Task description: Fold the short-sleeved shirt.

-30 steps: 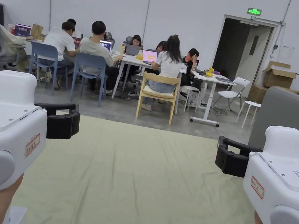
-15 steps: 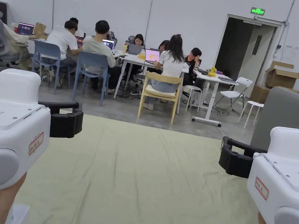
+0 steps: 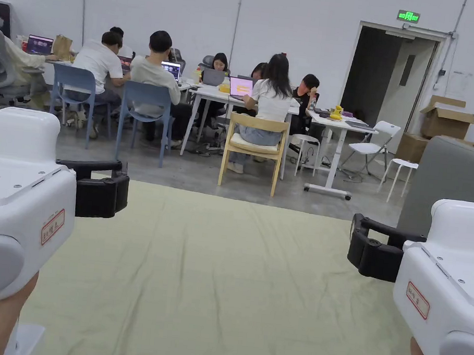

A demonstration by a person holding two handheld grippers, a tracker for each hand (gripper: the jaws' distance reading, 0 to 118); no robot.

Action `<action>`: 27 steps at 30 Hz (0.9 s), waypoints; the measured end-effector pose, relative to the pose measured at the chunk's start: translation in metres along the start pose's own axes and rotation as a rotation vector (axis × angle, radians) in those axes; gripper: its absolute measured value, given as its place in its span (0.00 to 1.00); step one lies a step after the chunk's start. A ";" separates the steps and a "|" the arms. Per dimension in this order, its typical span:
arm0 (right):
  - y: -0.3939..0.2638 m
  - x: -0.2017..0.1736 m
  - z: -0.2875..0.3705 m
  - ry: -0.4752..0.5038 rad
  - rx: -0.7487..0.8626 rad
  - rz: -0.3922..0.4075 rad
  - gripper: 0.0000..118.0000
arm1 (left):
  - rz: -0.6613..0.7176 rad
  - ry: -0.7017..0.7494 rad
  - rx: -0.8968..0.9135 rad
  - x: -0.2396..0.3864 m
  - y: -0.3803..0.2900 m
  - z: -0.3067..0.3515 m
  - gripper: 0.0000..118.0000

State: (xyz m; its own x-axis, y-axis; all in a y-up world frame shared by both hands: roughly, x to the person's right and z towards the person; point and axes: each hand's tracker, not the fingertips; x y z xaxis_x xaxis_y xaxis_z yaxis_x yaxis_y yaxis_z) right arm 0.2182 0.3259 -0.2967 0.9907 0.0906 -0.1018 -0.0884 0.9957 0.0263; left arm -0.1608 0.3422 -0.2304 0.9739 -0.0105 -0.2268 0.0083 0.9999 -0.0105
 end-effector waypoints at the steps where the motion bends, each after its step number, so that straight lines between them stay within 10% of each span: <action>1: 0.000 0.001 0.001 0.028 0.010 -0.011 1.00 | -0.001 0.000 0.000 0.000 0.000 0.000 1.00; 13: 0.006 -0.002 0.012 -0.065 -0.015 -0.107 1.00 | 0.009 -0.004 0.010 -0.001 0.004 0.002 1.00; 27: 0.013 -0.006 0.011 0.060 -0.133 -0.269 1.00 | 0.011 -0.020 0.011 0.001 0.003 -0.002 1.00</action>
State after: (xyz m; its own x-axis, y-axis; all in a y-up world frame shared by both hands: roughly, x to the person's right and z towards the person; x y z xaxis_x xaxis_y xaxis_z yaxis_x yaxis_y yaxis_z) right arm 0.2121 0.3383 -0.2846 0.9730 -0.1792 -0.1457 0.1591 0.9773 -0.1399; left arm -0.1602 0.3452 -0.2324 0.9783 0.0001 -0.2072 0.0004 1.0000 0.0024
